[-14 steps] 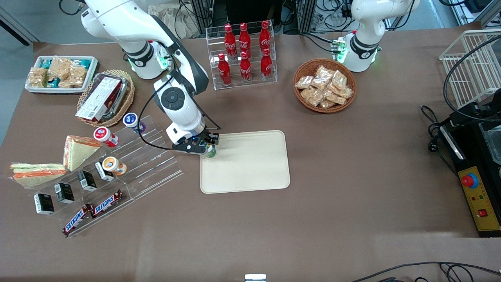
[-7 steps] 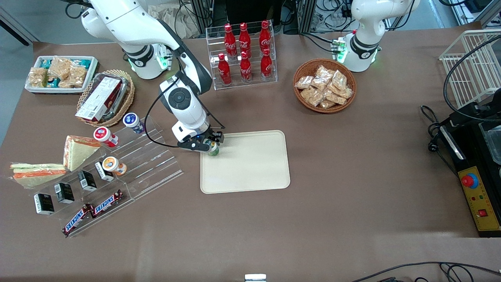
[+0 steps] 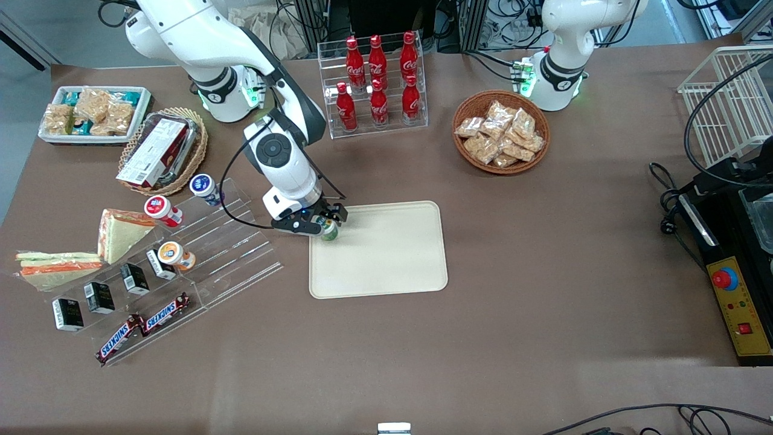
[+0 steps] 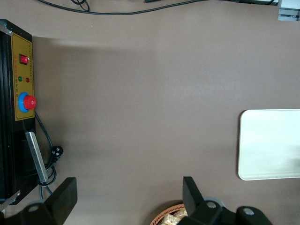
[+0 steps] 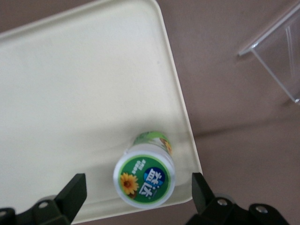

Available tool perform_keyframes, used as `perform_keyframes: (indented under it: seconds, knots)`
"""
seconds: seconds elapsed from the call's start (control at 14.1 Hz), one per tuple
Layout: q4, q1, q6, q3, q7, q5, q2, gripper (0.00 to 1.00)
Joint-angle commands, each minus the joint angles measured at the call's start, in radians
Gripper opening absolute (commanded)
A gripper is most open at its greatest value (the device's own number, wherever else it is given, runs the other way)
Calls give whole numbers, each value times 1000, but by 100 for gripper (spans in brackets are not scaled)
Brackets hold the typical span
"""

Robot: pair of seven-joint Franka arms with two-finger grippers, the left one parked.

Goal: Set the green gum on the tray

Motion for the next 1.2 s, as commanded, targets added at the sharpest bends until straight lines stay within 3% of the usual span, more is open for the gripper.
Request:
perform_keyframes:
  seconds: [0.0,0.28,0.5,0.64,0.78,0.99,1.13]
  knots:
    - [34,-47,-134,2,-34,6,-113,100]
    - [194,-169,-421,30,-197,0,-250,100]
    - [458,-263,-727,62,-214,-2,-264,100]
    - [588,-328,-855,62,-217,-25,-261,100]
    - [616,-398,-885,67,-258,-43,-270,100]
    - [616,-479,-885,36,-509,-46,-295,100]
    - [614,-478,-885,-69,-646,-40,-296,100]
